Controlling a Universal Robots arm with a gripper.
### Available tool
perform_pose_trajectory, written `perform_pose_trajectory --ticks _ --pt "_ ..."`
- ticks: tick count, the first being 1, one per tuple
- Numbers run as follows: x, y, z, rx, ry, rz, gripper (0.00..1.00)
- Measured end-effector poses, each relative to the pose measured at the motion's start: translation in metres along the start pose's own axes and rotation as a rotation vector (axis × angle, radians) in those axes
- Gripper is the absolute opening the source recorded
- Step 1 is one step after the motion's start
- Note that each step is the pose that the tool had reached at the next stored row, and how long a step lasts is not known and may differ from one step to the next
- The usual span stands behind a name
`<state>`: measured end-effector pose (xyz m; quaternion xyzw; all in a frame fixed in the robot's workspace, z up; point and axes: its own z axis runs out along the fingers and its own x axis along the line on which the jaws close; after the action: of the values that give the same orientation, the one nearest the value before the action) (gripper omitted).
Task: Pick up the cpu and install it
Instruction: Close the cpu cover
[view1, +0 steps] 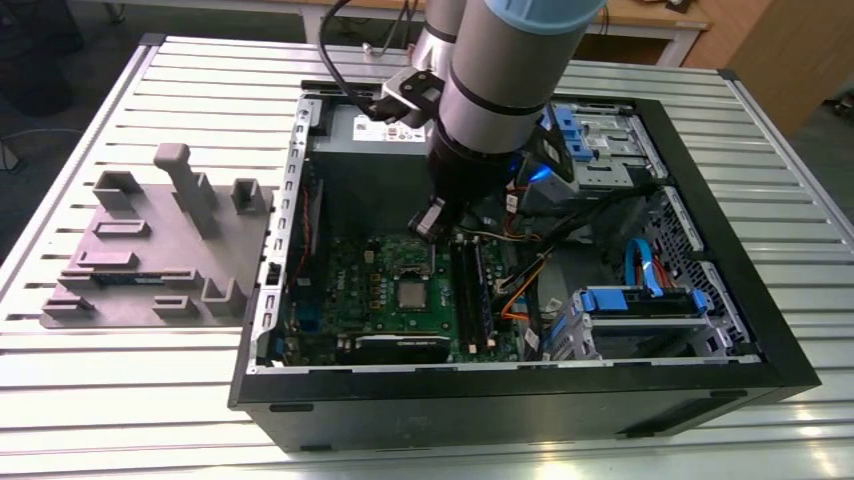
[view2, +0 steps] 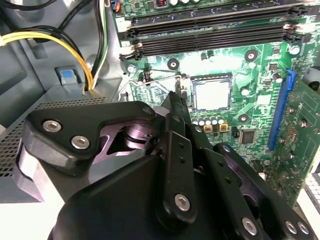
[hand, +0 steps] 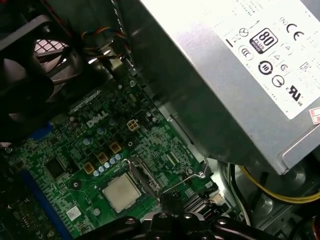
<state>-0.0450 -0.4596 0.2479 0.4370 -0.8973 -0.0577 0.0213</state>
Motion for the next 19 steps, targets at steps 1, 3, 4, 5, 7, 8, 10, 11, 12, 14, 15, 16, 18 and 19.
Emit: perform_pose_trajectory --ticks 1,3,4,5,7,8,10,11,12,14,15,16,18,19 --pt "0.0005 -0.0004 0.0000 0.0006 0.0007 0.000 0.10" --pt "0.0015 -0.0012 0.0000 0.0018 0.0023 0.000 0.10" --pt "0.0020 -0.0016 0.0001 0.0025 0.0031 0.000 0.10" --pt "0.0026 -0.0021 0.0000 0.0033 0.0041 0.000 0.10" --pt "0.0035 -0.0028 0.0002 0.0046 0.0058 0.001 0.10" --pt "0.0037 -0.0030 0.0004 0.0052 0.0065 0.001 0.10" --pt "0.0043 -0.0035 0.0005 0.0068 0.0086 0.001 0.10" --pt "0.0048 -0.0039 0.0006 0.0074 0.0095 0.001 0.10" --pt "0.0053 -0.0043 0.0007 0.0080 0.0101 0.001 0.10" --pt "0.0063 -0.0051 0.0010 0.0086 0.0111 0.001 0.10" --pt "0.0069 -0.0056 0.0011 0.0089 0.0113 0.001 0.10" --pt "0.0073 -0.0059 0.0012 0.0092 0.0116 0.001 0.10" --pt "0.0080 -0.0065 0.0014 0.0096 0.0121 0.001 0.10" --pt "0.0083 -0.0064 0.0017 0.0097 0.0121 0.001 0.10"
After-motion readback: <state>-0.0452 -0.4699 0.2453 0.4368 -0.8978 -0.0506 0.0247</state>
